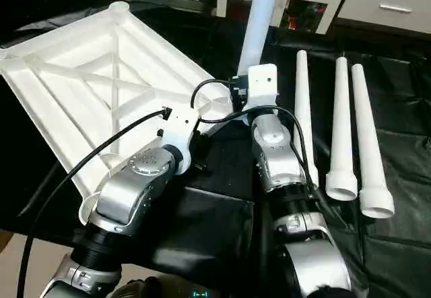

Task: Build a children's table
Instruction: Insert table leg to table base

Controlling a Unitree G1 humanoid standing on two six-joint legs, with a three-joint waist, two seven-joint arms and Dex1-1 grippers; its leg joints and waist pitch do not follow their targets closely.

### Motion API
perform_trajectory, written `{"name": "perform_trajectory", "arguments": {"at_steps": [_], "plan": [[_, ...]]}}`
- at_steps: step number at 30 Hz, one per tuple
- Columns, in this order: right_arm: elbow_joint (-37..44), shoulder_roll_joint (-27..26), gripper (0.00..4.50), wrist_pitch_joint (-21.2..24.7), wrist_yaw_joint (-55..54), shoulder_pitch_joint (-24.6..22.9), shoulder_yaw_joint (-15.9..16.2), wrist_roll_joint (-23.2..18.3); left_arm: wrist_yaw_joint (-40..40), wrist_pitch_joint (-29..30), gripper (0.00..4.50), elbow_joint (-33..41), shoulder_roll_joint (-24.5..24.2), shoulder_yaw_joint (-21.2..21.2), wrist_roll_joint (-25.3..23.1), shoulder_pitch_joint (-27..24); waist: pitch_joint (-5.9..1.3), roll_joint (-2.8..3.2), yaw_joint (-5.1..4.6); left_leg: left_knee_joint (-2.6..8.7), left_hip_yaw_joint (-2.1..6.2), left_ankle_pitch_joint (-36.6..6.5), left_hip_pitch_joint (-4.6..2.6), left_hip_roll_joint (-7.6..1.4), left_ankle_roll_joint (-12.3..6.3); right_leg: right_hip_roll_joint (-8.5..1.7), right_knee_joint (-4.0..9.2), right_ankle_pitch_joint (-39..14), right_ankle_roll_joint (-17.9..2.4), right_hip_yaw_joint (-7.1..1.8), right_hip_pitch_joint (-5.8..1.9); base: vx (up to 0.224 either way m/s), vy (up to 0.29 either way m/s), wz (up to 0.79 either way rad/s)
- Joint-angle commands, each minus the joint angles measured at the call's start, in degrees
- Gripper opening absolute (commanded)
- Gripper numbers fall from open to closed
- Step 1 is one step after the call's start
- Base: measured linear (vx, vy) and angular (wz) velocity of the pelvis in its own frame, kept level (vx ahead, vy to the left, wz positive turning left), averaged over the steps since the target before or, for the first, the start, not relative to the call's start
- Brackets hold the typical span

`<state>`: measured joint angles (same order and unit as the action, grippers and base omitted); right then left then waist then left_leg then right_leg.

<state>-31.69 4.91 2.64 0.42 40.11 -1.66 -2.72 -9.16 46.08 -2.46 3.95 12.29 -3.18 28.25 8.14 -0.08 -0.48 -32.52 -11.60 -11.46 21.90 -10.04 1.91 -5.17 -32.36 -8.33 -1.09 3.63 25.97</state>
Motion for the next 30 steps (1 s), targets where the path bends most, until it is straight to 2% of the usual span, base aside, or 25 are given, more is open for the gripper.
{"name": "perform_trajectory", "arguments": {"at_steps": [1,4,6,8,13,14,17,20,23,30], "plan": [[2.7,0.0,3.63,1.2,-0.2,-0.9,-0.3,-0.4,0.2,2.0,0.53,-3.6,-1.3,-0.6,-0.3,-3.0,-3.68,-0.39,0.33,2.89,0.83,-2.3,-0.84,-2.66,-10.71,-2.50,2.41,-6.1,-15.4,-2.31,-3.76,0.000,0.000,0.00],[5.5,-0.3,3.64,2.6,0.1,-2.0,-0.2,-0.5,0.3,2.2,0.53,-3.4,-1.4,-0.5,-0.2,-3.1,-3.92,-0.40,0.27,2.67,0.86,-0.1,-0.77,-2.51,-10.82,-2.46,1.90,-2.0,-15.6,-2.37,-3.97,0.000,0.000,0.00],[7.5,-0.5,3.64,3.3,0.7,-2.9,0.2,-0.7,0.4,2.2,0.53,-3.4,-1.4,-0.5,-0.2,-3.1,-4.05,-0.60,0.26,2.45,0.80,1.6,-0.70,-2.39,-12.05,-2.47,1.66,0.4,-16.2,-2.40,-4.08,0.000,0.000,0.00],[8.6,-0.6,3.64,3.6,1.0,-3.4,0.3,-0.8,0.4,2.2,0.53,-3.6,-1.4,-0.5,-0.2,-3.0,-4.01,-0.58,0.27,2.41,0.81,0.9,-0.67,-2.40,-12.45,-2.50,1.77,-1.0,-16.3,-2.37,-4.10,0.000,0.000,0.00],[13.2,-0.2,3.64,4.9,2.6,-5.9,0.7,-1.5,0.4,1.8,0.53,-4.1,-1.6,-0.5,-0.1,-2.8,-4.06,-0.58,0.30,2.39,0.93,0.1,-0.64,-2.46,-11.90,-2.48,1.87,-3.0,-15.6,-2.36,-4.10,0.000,0.000,0.00],[13.9,0.0,3.83,5.2,3.0,-6.4,0.4,-1.9,0.4,1.8,0.53,-4.2,-1.6,-0.5,-0.1,-2.7,-4.09,-0.55,0.29,2.37,0.91,-0.4,-0.72,-2.44,-11.69,-2.42,1.93,-3.5,-15.6,-2.35,-4.05,0.000,0.000,0.00],[16.6,1.6,3.94,7.0,5.6,-7.9,-0.6,-3.2,0.4,1.7,0.53,-4.2,-1.8,-0.6,-0.1,-2.7,-4.11,-0.52,0.35,2.32,0.92,-1.2,-0.72,-2.41,-11.15,-2.40,2.01,-4.3,-15.4,-2.37,-4.06,0.000,0.000,0.00],[16.8,2.7,4.28,7.9,6.9,-8.1,-1.1,-3.3,0.3,1.6,0.53,-4.5,-1.9,-0.5,-0.1,-2.6,-4.25,-0.55,0.33,2.24,1.01,-1.6,-0.63,-2.39,-10.71,-2.37,1.94,-4.5,-15.4,-2.36,-4.19,0.000,0.000,0.00],[15.7,4.8,4.35,7.6,9.0,-7.8,-1.8,-4.1,0.1,1.5,0.53,-4.5,-2.0,-0.4,-0.1,-2.5,-4.46,-0.64,0.34,2.07,0.98,-1.5,-0.58,-2.30,-10.82,-2.49,1.86,-4.4,-15.6,-2.41,-4.30,0.000,0.000,0.00],[14.1,6.6,4.35,9.1,17.0,-6.9,-3.6,-9.5,-0.2,1.5,0.53,-4.4,-2.2,-0.2,0.1,-2.5,-4.81,-0.73,0.48,1.49,1.05,1.6,-0.39,-2.32,-14.06,-2.48,1.24,-0.8,-17.7,-2.31,-4.53,0.000,0.000,0.00]]}}
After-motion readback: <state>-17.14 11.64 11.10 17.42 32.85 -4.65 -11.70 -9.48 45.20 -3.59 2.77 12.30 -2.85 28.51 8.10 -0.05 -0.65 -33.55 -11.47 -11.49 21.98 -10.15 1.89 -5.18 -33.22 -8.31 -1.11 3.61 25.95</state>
